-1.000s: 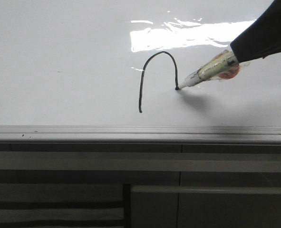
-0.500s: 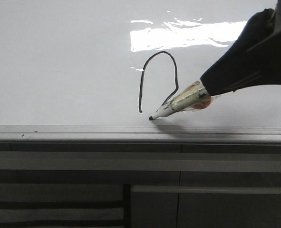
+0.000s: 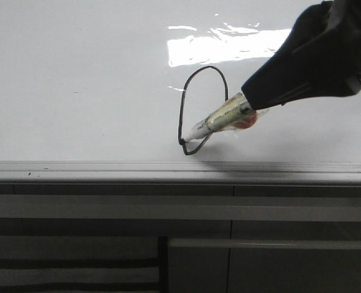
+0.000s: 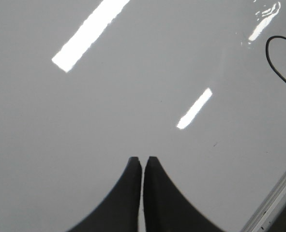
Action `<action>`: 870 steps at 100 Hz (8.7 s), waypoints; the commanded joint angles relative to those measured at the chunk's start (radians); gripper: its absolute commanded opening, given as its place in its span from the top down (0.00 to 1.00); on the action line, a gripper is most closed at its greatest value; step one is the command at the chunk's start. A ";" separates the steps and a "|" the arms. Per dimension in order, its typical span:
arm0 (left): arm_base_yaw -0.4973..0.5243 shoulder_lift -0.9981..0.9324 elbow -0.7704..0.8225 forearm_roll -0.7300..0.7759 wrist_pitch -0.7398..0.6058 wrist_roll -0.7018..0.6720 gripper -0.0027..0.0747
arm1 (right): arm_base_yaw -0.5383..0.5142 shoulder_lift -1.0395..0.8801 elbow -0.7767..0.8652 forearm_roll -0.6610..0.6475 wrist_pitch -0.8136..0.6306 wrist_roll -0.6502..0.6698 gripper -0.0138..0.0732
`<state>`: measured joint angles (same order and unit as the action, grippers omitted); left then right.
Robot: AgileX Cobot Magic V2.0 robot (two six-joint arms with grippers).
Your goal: Write number 0 on whiteboard
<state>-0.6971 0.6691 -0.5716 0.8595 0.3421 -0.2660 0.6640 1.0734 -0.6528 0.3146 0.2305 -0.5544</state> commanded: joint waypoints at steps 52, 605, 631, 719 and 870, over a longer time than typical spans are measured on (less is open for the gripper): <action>-0.005 -0.002 -0.034 -0.021 -0.099 -0.011 0.99 | 0.256 -0.295 0.005 0.094 0.219 -0.010 0.90; 0.417 0.530 0.167 0.058 -0.803 -0.975 0.99 | 0.039 -0.285 -0.011 -0.017 0.259 -0.006 0.92; 0.417 0.530 0.167 0.035 -0.803 -0.975 0.99 | 0.039 -0.285 -0.011 -0.016 0.259 -0.006 0.92; 0.417 0.530 0.167 0.033 -0.779 -0.971 0.61 | 0.039 -0.285 -0.011 -0.006 0.263 -0.006 0.92; 0.417 -0.057 0.171 0.513 -0.785 -0.986 0.99 | 0.039 -0.916 0.285 -0.008 0.145 -0.005 0.92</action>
<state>-0.2835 0.6738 -0.3728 1.3485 -0.4530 -1.2423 0.7001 0.1780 -0.3737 0.2946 0.4569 -0.5568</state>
